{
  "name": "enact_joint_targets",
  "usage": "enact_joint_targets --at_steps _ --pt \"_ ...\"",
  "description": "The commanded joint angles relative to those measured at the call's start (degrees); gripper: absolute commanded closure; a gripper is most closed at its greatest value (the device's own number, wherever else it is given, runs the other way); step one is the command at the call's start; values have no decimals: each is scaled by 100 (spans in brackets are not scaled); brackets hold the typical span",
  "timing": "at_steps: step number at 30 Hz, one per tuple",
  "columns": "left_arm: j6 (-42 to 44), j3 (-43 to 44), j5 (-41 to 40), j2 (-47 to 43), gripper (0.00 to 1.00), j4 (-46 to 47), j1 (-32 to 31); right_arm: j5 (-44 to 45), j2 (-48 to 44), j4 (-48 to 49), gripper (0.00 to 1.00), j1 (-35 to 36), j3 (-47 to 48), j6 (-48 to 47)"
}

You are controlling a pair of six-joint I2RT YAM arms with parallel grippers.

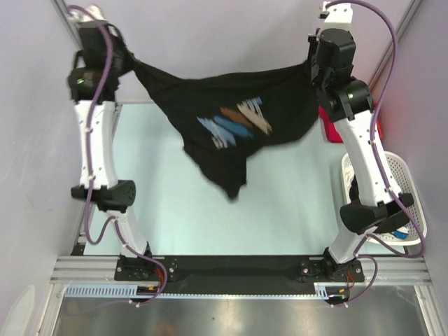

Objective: Fold and stack the t-shirts
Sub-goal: Flatten out the tshirt

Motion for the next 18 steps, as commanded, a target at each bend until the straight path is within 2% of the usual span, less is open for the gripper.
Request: enact_joint_targets --at_steps 1,3,6,9,10,12,13,15,16,18 --pt "70 654 360 -1045 100 861 304 247 -766 1193 100 734 246 -1005" --pt "87 778 552 -1115 100 966 331 395 -1083 1649 100 1164 -207 -1286" --pt "62 630 737 -1256 100 1072 331 571 -1821 2037 100 1377 -850 -1499" --pt "-18 -729 914 -1659 100 924 173 923 -2498 1775 100 1333 -2018 -1201" --pt "-9 -1612 748 -1774 100 775 68 994 -2691 1678 100 1324 -2744 -1069" --pt "-52 -2784 423 -2326 100 913 -327 1108 -3201 1362 100 1254 -3442 -542" --pt "-123 -4087 412 -2781 100 1027 -389 1143 -3359 1257 100 1219 -4081 -297" --pt "-544 -5255 561 -3162 100 1108 -373 1178 -3799 984 100 1079 -4743 179" --pt "-597 -6156 675 -3433 100 1099 -372 1257 -3922 887 100 1052 -4999 380" --pt "-904 -6839 869 -3654 100 680 -399 1118 -4212 371 100 868 -5562 1022"
